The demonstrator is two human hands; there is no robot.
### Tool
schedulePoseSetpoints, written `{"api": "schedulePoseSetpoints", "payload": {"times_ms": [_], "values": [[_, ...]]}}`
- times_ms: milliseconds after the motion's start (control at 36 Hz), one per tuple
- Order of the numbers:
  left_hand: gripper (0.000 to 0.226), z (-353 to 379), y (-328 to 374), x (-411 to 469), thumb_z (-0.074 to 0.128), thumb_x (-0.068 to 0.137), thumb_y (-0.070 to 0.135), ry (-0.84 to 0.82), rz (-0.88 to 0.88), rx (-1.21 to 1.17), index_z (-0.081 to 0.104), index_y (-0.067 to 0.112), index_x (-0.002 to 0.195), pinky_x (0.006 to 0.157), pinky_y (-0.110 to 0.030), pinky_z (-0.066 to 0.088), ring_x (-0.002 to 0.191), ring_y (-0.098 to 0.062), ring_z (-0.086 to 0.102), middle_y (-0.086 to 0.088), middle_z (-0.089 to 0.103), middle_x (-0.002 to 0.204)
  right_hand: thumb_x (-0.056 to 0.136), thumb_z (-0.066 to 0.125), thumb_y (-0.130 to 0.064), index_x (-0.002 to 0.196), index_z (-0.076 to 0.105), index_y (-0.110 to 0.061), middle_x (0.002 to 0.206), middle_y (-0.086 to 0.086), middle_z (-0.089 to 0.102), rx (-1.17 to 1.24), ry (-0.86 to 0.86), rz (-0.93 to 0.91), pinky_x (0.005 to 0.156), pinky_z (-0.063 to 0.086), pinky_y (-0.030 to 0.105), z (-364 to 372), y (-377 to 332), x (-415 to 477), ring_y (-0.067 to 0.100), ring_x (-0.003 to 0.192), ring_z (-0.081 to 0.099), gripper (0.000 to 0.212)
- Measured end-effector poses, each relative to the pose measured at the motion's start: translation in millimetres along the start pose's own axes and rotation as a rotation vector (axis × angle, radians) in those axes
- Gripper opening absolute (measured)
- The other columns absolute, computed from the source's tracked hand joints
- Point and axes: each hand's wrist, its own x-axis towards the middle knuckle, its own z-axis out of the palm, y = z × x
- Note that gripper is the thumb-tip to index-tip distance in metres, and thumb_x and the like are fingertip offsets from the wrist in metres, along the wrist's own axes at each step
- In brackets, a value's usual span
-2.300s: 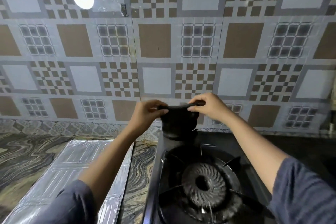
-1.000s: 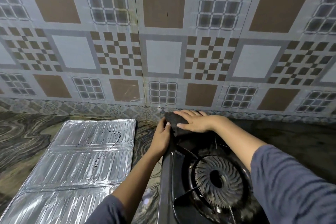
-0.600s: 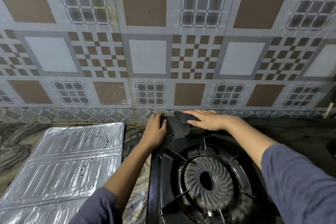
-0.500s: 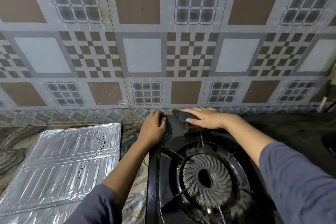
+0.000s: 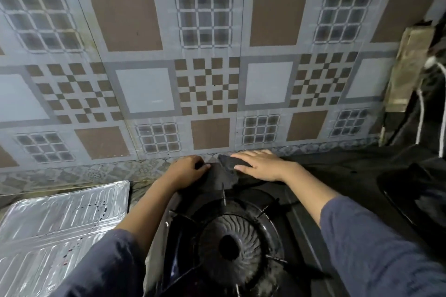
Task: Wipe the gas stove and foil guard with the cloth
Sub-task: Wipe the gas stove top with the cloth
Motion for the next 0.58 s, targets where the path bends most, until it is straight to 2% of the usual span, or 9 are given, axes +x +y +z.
{"api": "schedulePoseSetpoints", "payload": {"times_ms": [167,583], "values": [[0.035,4,31,11,0.042,0.095,0.041,-0.083,-0.027,-0.041,0.062,0.013,0.106,0.081,-0.033,0.043,0.099,-0.028,0.058,-0.013,0.065,0.111,0.093,0.017,-0.061,0.145,0.012,-0.041,0.158,-0.011,0.011,0.017,0.029,0.042,0.117,0.006,0.043,-1,44,-19,0.015,0.145,0.01,0.056],[0.035,31,104,37,0.041,0.096,0.037,-0.09,0.035,-0.062,0.062,0.01,0.105,0.081,-0.035,0.043,0.099,-0.03,0.059,-0.014,0.065,0.109,0.095,0.013,-0.057,0.147,0.016,-0.037,0.158,-0.009,0.012,0.029,0.047,0.232,0.117,0.003,0.041,-9,146,-71,0.016,0.145,0.01,0.056]]}}
